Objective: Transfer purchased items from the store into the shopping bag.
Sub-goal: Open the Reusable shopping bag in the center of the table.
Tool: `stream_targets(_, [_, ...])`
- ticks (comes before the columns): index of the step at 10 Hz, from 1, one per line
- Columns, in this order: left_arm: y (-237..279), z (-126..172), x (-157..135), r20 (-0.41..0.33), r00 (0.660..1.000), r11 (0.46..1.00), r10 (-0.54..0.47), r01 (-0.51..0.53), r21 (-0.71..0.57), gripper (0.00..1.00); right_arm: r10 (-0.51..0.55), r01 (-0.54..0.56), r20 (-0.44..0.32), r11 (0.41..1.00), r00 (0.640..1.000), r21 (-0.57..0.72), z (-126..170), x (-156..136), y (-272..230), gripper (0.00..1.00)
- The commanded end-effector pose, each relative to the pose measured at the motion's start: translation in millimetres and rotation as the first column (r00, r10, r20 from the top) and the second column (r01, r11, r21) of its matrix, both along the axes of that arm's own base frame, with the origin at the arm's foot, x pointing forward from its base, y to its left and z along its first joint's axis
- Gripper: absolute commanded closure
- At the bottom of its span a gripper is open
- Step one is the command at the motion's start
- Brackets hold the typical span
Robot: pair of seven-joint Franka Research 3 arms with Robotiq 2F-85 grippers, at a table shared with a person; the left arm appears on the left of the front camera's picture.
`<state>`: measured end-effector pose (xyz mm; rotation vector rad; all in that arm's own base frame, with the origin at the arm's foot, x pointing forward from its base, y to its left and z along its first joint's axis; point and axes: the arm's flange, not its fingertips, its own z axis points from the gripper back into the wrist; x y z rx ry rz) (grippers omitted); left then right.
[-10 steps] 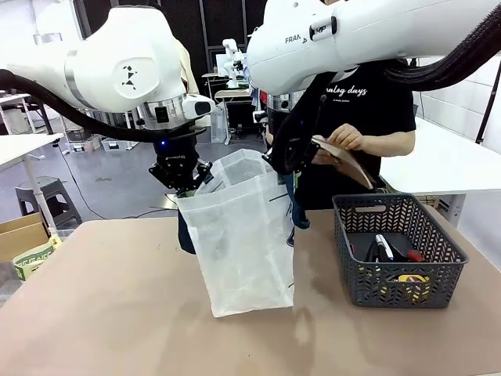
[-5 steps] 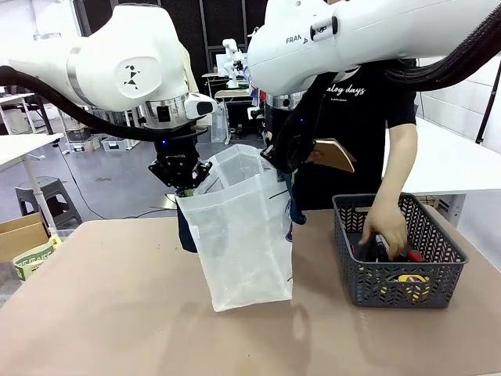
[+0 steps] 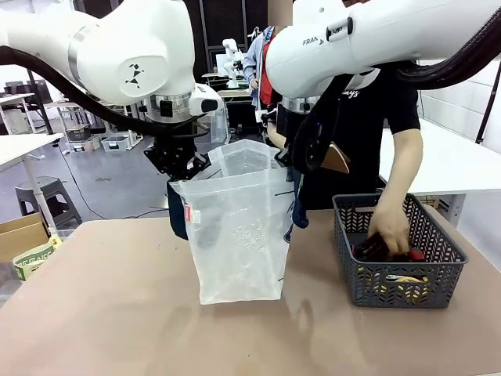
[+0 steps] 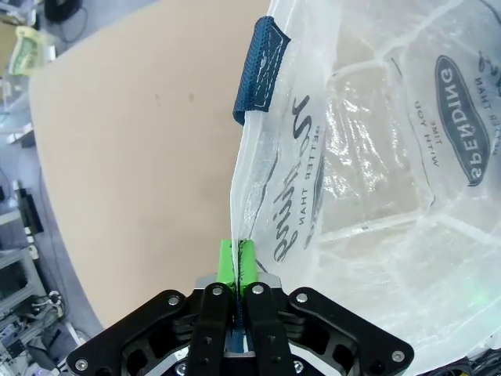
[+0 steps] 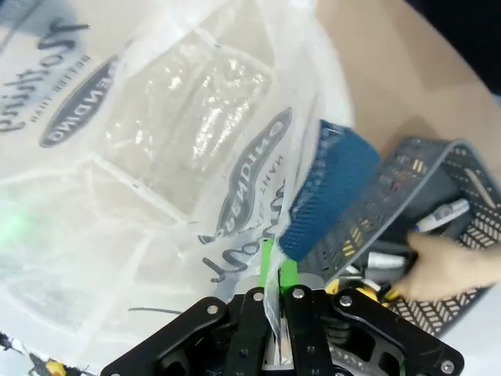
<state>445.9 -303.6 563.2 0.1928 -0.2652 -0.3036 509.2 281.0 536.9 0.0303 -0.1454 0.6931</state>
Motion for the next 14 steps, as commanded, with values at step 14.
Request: stream_targets(14, [10.9,-21.1,-5.2,-0.016,0.968,0.955,0.252,-0.251,-0.156,1.0,-0.243,0.241,0.013,0.966,0.97,0.093,-24.4,-25.0,0.6,1.0])
